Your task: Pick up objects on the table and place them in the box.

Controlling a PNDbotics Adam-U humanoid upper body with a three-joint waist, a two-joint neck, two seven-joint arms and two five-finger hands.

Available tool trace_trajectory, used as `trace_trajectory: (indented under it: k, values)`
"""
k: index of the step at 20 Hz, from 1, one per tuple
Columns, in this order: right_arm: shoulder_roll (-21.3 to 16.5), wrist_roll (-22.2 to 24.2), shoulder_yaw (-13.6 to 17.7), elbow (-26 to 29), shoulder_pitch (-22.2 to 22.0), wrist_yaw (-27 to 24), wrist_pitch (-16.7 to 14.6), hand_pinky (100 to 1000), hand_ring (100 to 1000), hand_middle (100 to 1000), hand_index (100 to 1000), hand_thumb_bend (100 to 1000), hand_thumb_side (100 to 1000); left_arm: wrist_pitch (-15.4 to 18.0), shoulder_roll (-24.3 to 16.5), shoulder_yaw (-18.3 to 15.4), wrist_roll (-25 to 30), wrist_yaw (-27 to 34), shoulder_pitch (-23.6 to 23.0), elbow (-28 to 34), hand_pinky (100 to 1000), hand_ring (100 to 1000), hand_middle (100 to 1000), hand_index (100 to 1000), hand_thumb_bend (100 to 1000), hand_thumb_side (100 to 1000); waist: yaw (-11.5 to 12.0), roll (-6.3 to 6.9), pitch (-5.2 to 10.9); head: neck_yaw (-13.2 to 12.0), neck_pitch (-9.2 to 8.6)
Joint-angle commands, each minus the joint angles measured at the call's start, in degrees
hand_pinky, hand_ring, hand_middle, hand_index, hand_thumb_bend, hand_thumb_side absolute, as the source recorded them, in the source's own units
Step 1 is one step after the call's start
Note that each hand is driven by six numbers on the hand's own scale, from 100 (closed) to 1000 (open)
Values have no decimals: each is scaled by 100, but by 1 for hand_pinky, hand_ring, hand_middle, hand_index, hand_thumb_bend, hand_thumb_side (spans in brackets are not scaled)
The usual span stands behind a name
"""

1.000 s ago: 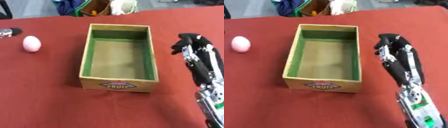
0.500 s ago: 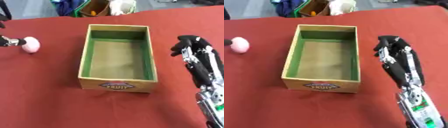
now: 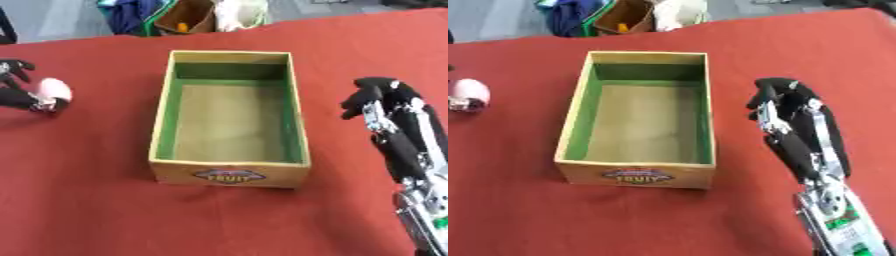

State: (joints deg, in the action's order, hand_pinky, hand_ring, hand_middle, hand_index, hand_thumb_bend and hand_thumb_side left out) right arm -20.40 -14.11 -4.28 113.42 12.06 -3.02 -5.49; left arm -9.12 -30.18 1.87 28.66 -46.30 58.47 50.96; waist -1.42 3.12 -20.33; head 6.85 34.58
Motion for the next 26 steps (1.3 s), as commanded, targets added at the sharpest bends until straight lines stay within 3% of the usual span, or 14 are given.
trace_trajectory:
  k: [1,10,16,22,26]
  values:
    - [-87,6,-6,118,48,29,10,489,552,491,682,100,478,-4,-104,-69,-54,19,149,-20,589,772,776,947,690,511,-8,4,94,-46,-79]
    - [-75,17,-23,118,76,7,4,489,551,491,682,100,479,-256,-22,-124,-372,-426,201,-308,542,744,722,908,564,574,-97,5,74,-147,-151]
    - [-65,26,-25,118,83,-1,5,490,550,490,683,100,480,-368,3,-157,-515,-622,213,-462,511,722,699,888,497,563,-132,20,61,-158,-169]
    - [-55,18,-22,118,81,3,11,490,550,490,683,100,481,-310,36,-183,-523,-525,217,-498,452,663,640,807,340,482,-139,22,53,-161,-143]
    - [-43,9,-14,118,78,0,23,491,550,490,684,100,482,-254,46,-172,-574,-392,218,-460,405,616,607,727,169,383,-146,19,60,-167,-144]
